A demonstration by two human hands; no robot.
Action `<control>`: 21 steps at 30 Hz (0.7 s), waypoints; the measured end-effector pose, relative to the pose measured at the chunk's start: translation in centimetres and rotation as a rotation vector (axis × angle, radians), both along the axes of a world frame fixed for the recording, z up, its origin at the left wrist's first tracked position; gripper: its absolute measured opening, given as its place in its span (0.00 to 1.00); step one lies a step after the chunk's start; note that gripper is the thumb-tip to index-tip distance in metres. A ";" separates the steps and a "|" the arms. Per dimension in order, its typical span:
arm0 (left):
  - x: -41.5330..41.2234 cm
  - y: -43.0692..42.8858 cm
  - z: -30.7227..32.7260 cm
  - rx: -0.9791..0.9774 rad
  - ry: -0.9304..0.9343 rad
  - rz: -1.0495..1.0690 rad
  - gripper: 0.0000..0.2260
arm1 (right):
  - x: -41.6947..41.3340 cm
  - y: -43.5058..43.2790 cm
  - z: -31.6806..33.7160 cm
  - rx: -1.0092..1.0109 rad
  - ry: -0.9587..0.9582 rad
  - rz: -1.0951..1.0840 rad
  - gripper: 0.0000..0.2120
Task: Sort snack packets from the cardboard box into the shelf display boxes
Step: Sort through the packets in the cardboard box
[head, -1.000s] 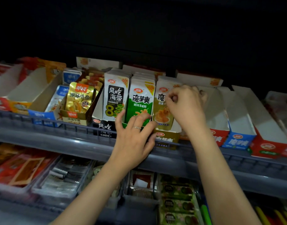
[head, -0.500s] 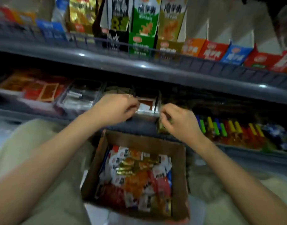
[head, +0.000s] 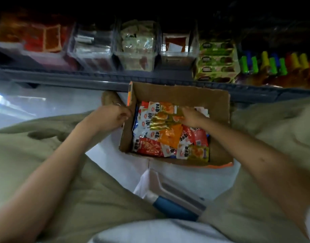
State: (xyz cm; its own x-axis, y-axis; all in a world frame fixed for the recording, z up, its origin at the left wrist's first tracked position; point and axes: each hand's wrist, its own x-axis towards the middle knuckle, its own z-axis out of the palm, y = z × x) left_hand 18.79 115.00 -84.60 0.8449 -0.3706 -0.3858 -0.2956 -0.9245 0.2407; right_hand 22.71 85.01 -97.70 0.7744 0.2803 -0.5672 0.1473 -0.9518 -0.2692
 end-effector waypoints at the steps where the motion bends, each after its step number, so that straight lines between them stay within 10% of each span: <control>1: 0.0 0.5 -0.6 0.018 0.003 -0.011 0.12 | 0.4 0.6 -1.2 0.038 -0.005 -0.082 0.31; 10: 1.8 1.7 -3.8 -0.007 0.038 -0.029 0.14 | -0.5 6.4 -7.0 -0.148 -0.142 -0.160 0.35; 15: 2.3 1.5 -4.2 -0.041 0.004 -0.069 0.13 | -1.8 6.5 -8.0 -0.164 -0.464 -0.066 0.19; 21: 1.8 0.5 -4.3 -0.078 0.063 -0.051 0.13 | -1.0 4.5 -4.9 0.114 -0.295 -0.289 0.11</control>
